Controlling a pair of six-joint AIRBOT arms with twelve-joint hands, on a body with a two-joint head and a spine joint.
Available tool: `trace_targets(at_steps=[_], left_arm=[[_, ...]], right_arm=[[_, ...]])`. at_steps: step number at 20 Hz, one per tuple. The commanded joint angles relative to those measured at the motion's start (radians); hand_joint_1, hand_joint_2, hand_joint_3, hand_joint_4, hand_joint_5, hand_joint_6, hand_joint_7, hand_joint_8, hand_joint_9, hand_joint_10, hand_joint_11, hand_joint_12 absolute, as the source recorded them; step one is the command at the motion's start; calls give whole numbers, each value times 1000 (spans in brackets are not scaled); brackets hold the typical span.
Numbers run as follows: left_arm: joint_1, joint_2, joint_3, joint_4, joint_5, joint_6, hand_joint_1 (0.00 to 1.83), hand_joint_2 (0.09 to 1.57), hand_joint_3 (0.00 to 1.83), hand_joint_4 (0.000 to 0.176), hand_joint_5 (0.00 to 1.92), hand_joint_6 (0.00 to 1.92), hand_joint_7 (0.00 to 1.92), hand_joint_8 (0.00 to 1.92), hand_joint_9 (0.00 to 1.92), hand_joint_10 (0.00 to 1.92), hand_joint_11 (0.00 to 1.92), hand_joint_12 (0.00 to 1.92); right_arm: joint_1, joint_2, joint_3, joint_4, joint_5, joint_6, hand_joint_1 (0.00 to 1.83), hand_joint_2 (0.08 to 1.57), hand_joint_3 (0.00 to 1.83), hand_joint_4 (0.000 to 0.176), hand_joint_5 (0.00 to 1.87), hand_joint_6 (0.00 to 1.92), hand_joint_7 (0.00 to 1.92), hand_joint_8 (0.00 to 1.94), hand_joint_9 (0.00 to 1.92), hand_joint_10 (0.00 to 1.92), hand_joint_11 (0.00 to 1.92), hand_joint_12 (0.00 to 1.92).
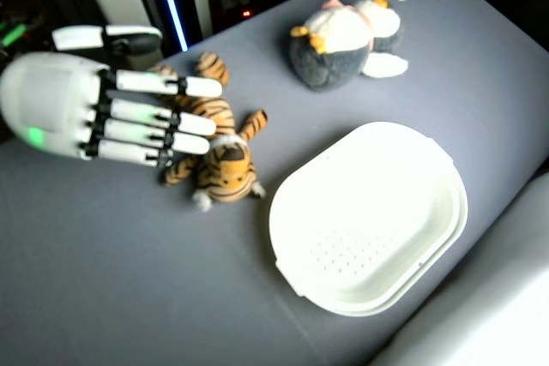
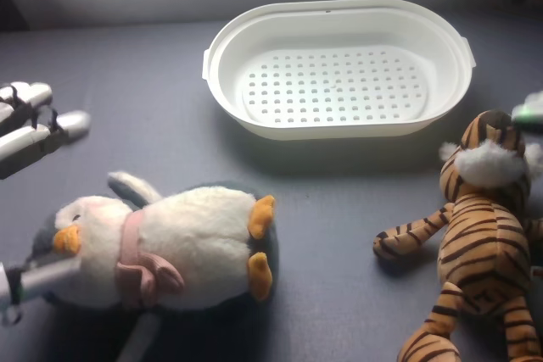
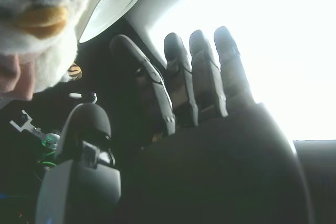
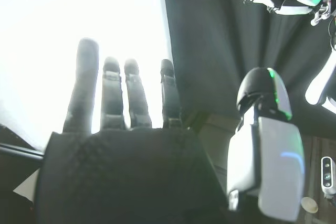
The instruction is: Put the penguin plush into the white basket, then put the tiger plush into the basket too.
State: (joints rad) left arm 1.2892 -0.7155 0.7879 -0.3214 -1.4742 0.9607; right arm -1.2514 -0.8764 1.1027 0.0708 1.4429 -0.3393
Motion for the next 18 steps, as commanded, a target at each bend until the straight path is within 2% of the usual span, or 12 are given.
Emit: trace_targets(at_steps=[1,3,4,5,8,10,13,14,15,16,17,18], left_arm=[[-3,-3,4,-6,-106,-6,735,890,5,128,230,4,83,4,77,12,0,453],[-3,-4,6,3,-89,-6,746,898,3,134,214,2,88,2,68,3,0,407],[-3,-2,7,15,-72,-6,755,850,0,164,156,2,37,6,20,6,0,245],[-8,0,13,27,-40,-5,746,777,0,174,101,0,7,0,27,6,0,176],[-50,-6,41,71,93,8,786,656,0,176,27,0,0,0,34,2,0,134],[-110,-16,54,98,198,60,739,647,0,176,30,0,4,0,115,4,0,557],[-214,-67,92,111,370,146,809,696,2,176,154,6,156,8,292,16,0,925],[-229,-89,107,113,394,146,872,755,7,151,290,12,316,16,434,35,93,998],[-240,-104,118,113,400,146,950,797,5,81,452,12,533,22,619,58,258,1037],[-247,-108,120,113,394,146,1125,919,9,0,832,31,1006,123,983,220,578,1113],[-255,-106,119,115,378,146,1256,1029,5,0,1199,107,1068,885,1114,708,852,1323],[-260,-101,119,116,365,146,1276,1070,5,0,1278,107,1004,1167,1073,1115,942,1490]], right_arm=[[3,-4,5,27,114,14,720,1121,3,80,464,0,415,0,395,3,215,511],[2,-11,11,27,110,19,734,1123,1,79,465,1,409,0,389,0,207,504],[2,-12,13,27,107,20,730,1123,1,83,467,2,417,3,399,4,216,506],[2,-13,15,27,106,20,728,1122,1,89,462,0,417,3,401,5,220,506],[3,-19,22,26,101,20,747,1125,1,70,466,2,419,3,398,2,210,498],[3,-19,22,26,101,22,709,1126,1,85,462,0,421,2,402,2,212,491],[2,-20,23,26,98,27,680,1145,7,83,458,0,426,2,407,3,196,478],[2,-20,23,26,98,28,679,1151,9,89,453,0,426,2,410,4,192,475],[2,-21,23,26,98,29,678,1155,9,90,452,0,427,2,411,4,197,475],[2,-21,23,26,98,31,683,1160,0,82,458,0,434,0,421,0,233,443],[2,-21,23,26,98,32,703,1159,0,75,462,1,430,0,413,0,227,427],[2,-21,23,26,98,32,731,1157,0,65,472,4,434,2,412,0,221,418]])
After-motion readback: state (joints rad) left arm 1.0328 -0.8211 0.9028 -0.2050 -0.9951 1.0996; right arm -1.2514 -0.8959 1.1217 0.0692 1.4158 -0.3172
